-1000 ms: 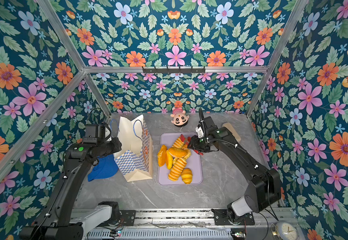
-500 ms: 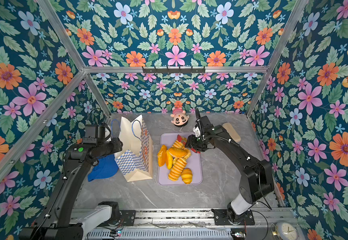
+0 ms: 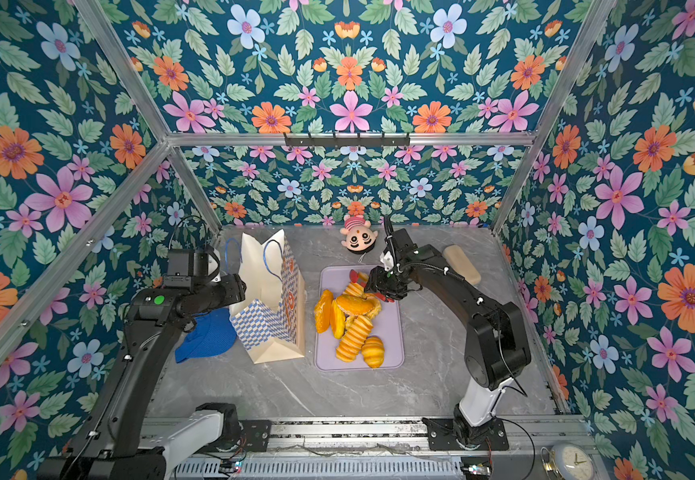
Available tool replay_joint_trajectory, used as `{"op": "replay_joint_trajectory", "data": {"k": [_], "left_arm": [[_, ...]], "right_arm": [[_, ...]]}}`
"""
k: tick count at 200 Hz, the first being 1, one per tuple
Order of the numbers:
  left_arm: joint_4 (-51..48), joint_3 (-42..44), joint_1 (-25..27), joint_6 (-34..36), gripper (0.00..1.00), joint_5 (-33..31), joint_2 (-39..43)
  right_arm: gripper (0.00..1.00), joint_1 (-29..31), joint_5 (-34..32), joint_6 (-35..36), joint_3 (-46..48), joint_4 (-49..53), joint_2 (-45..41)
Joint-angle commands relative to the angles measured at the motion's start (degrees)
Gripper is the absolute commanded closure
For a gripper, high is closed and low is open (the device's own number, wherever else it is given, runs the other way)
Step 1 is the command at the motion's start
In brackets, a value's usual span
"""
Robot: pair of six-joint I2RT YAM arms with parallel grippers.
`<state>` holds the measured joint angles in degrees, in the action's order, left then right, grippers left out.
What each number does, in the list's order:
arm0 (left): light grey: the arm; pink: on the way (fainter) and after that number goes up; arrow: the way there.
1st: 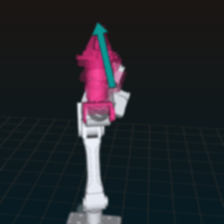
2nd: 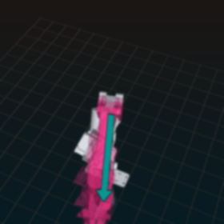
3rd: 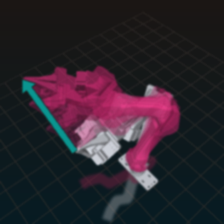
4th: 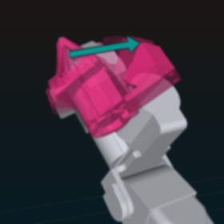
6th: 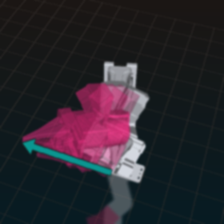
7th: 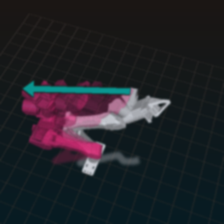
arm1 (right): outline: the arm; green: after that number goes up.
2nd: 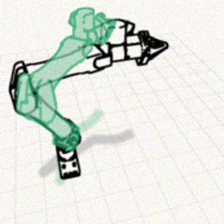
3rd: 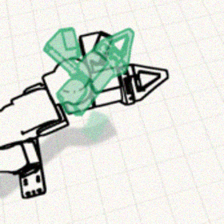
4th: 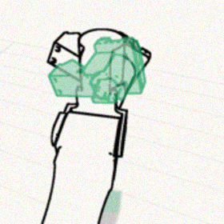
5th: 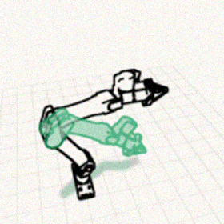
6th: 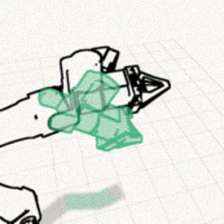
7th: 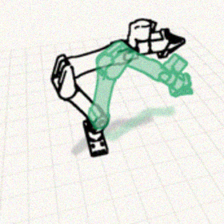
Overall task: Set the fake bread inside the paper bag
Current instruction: 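Lower the tongs onto the striped twisted bread and squeeze it with the right gripper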
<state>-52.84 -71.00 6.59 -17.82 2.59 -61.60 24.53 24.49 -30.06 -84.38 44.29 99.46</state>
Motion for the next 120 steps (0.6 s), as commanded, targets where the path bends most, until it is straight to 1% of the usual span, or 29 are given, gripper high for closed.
{"op": "replay_joint_trajectory", "data": {"k": [1,40,75,77,120], "left_arm": [[-0.6,-0.5,-0.1,0.5,0.30,-1.0,0.1],[-0.9,-1.4,-0.1,0.8,0.22,-1.4,-0.1],[-0.9,-2.7,0.0,0.9,0.16,-1.6,-0.4],[-0.9,-2.8,-0.1,1.0,0.15,-1.6,-0.4],[-0.3,-3.1,-0.1,1.1,0.14,-1.5,-1.0]], "right_arm": [[0.44,0.1,0.9,-0.7,-0.6,-0.4,0.7],[0.53,0.0,-0.1,-1.0,-0.4,-0.3,-0.3],[0.58,0.0,-3.0,-1.1,1.5,0.2,-3.9],[0.58,0.0,-3.3,-1.2,1.7,0.1,-5.6],[0.61,0.0,-8.9,-1.4,5.4,0.0,-12.2]]}}
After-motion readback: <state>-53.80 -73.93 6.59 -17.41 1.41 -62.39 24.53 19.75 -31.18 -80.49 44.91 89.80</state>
